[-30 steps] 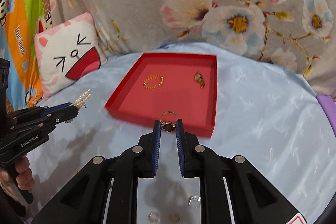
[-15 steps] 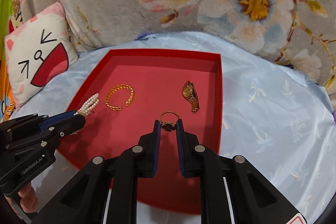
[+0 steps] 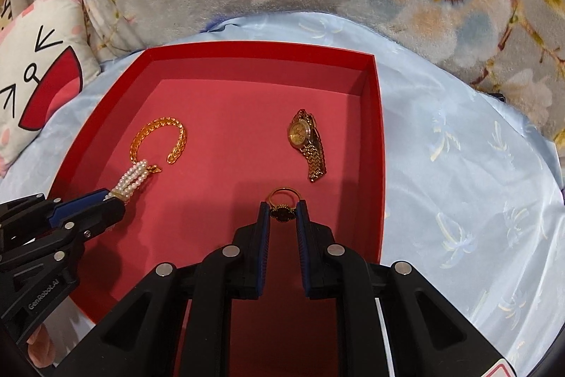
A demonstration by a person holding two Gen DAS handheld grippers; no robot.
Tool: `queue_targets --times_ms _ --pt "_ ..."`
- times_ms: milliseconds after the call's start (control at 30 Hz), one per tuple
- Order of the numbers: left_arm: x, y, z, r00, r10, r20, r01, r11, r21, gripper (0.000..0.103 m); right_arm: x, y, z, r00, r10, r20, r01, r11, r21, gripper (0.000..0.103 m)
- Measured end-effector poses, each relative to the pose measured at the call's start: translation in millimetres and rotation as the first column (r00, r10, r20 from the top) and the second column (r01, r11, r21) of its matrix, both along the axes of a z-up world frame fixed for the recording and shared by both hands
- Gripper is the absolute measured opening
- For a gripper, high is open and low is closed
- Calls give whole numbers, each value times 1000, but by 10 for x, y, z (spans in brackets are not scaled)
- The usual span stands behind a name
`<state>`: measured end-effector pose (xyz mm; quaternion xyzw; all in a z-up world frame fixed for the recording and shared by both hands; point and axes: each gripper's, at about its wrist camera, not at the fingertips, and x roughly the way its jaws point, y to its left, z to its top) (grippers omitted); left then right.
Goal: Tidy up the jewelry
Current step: 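Place the pearl strand and red-stone ring into the red box, opening both tools, then lower the right tool onto the gold chain with black clover pendant and close it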
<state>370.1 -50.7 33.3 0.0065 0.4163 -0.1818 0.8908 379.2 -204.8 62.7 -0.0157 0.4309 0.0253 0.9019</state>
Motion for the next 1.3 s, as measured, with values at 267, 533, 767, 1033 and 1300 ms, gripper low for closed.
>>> queue_targets --times_ms 267,533,767,1033,1300 --pt "37 16 -34 1000 13 -9 -13 1000 -2 20 25 34 -14 1000 5 7 -5 999 -39 17" --pt "-342 318 503 991 42 126 -34 997 -66 58 -535 -275 526 989 -13 147 0 996 88 36" --pt "-1022 734 697 988 48 146 -38 997 -73 65 -1462 -497 765 981 -8 195 -16 993 121 43" --pt "-1766 909 432 995 45 88 -41 998 -44 65 -2418 -445 588 985 -6 174 -20 989 149 43" --pt "-2374 846 73 994 65 84 -66 998 7 67 -3098 -215 261 992 19 129 -40 986 164 43"
